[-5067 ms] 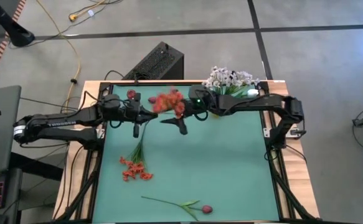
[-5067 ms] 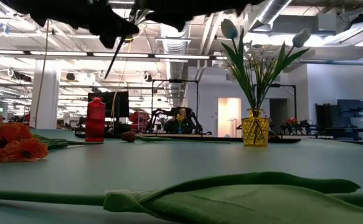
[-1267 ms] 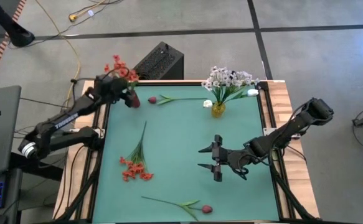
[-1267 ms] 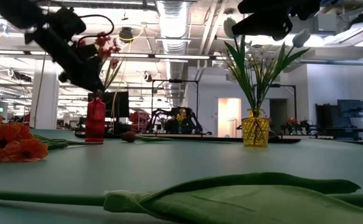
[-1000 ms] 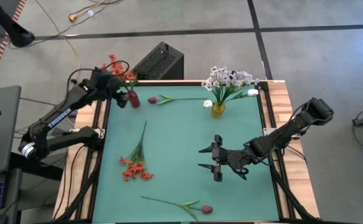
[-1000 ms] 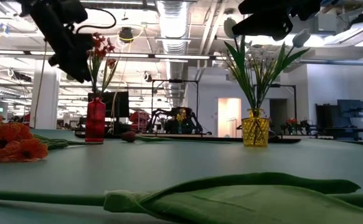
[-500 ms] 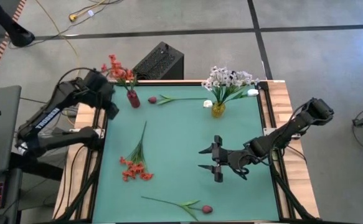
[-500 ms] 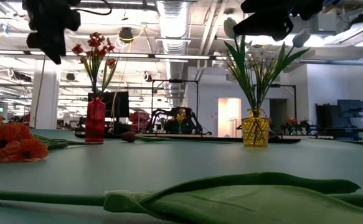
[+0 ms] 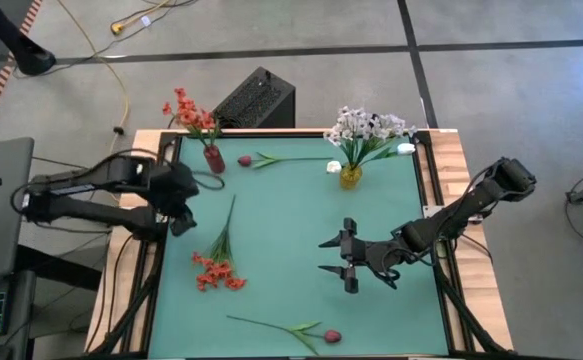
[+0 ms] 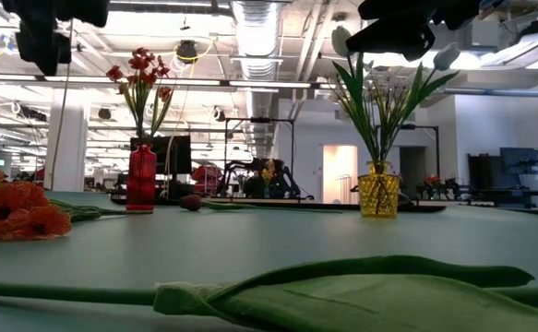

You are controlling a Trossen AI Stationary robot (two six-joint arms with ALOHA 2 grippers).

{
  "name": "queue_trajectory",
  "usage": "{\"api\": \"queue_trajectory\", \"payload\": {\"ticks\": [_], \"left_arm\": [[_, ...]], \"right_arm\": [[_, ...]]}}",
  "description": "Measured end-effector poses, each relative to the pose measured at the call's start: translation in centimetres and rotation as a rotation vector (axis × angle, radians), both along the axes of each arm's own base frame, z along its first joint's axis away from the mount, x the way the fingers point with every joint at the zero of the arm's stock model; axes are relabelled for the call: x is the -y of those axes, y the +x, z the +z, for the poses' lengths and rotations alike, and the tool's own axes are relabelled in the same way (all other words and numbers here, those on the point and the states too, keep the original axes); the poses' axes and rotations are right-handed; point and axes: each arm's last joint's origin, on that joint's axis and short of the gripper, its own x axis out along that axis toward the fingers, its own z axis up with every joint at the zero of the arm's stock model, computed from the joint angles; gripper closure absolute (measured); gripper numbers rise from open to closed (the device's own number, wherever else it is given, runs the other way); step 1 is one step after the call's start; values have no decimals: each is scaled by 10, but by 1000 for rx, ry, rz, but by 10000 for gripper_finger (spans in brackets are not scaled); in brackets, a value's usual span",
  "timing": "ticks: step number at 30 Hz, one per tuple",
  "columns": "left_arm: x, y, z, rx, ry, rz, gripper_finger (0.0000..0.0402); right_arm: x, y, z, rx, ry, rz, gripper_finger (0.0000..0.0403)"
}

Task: Sort flowers into vase by color
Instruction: Put the orange flowers into the red flower vase

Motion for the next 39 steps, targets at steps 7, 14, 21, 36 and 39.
{"api": "queue_trajectory", "payload": {"ticks": [7, 14, 21, 36, 39], "left_arm": [[35, 30, -3, 72, 12, -151, 198], [48, 69, -18, 112, 231, -116, 198], [41, 106, -60, -130, 209, 60, 198], [-1, 121, -128, -410, 130, 144, 198], [-6, 116, -146, -398, 78, 190, 198]], "right_arm": [[-1, 1, 3, -3, 8, 19, 122], [-1, 0, 2, -11, 4, 19, 122], [-1, 0, 1, -27, -3, 18, 122], [-2, -1, 0, -46, 9, 58, 122], [-2, -1, -1, -55, 8, 63, 122]]}}
